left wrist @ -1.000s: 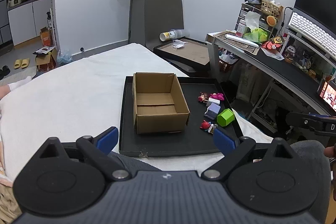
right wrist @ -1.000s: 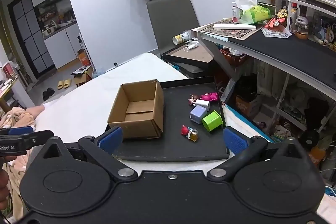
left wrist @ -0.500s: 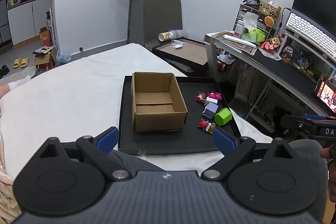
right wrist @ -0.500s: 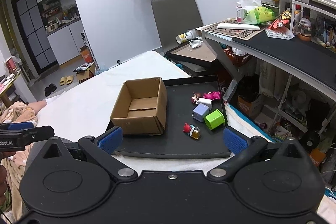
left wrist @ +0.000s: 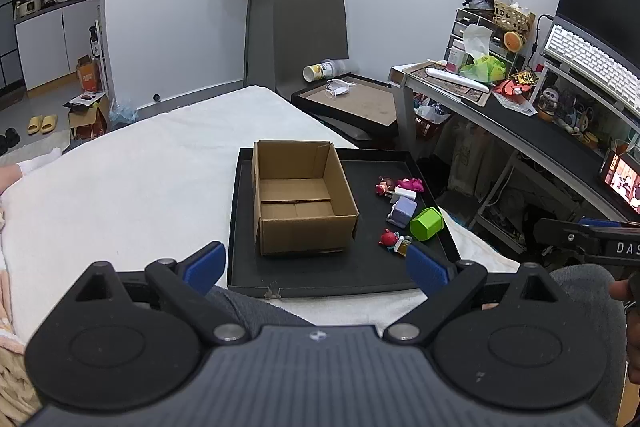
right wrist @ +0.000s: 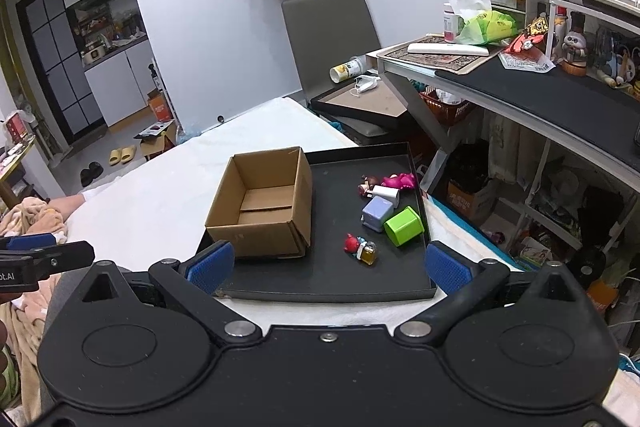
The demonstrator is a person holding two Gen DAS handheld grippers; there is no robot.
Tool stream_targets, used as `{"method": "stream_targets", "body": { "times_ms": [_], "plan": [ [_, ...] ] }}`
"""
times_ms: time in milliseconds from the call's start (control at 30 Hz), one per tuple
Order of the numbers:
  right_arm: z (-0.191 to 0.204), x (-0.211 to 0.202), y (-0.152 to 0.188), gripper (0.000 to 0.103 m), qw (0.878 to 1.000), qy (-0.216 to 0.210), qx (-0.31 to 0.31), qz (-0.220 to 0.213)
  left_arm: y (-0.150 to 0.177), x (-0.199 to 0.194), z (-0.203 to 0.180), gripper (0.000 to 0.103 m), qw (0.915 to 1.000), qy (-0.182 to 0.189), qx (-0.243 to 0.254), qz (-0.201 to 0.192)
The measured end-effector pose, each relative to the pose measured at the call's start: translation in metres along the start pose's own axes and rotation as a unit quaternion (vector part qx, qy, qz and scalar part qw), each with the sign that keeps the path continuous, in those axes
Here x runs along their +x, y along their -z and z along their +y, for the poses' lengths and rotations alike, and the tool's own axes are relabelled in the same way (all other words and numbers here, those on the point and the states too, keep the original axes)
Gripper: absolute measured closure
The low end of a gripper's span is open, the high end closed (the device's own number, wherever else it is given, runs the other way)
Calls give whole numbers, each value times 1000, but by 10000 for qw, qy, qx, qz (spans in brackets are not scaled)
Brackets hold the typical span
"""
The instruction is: Organize rigid objects
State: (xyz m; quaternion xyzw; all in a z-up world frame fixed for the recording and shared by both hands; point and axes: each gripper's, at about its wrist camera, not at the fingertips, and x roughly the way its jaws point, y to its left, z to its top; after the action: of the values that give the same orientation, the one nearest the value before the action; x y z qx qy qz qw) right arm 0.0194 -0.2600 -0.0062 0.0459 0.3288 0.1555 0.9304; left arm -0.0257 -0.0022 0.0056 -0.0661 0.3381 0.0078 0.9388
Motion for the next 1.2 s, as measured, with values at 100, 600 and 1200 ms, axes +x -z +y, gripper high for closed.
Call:
{"method": "stream_targets", "body": {
  "times_ms": [100, 600, 1200],
  "plan": [
    [1, 0, 0, 0, 10000, 18, -33, -3, 1, 0, 0, 7, 10000, 3, 1, 6],
    [3, 3, 1, 0, 10000, 12, -49, 54, 5, 2, 3, 7, 10000, -26, -26, 48],
    [6, 7, 0, 0, 9999, 13, -91, 93, -2, 9, 6, 7, 9999, -52, 43, 106]
  ]
}}
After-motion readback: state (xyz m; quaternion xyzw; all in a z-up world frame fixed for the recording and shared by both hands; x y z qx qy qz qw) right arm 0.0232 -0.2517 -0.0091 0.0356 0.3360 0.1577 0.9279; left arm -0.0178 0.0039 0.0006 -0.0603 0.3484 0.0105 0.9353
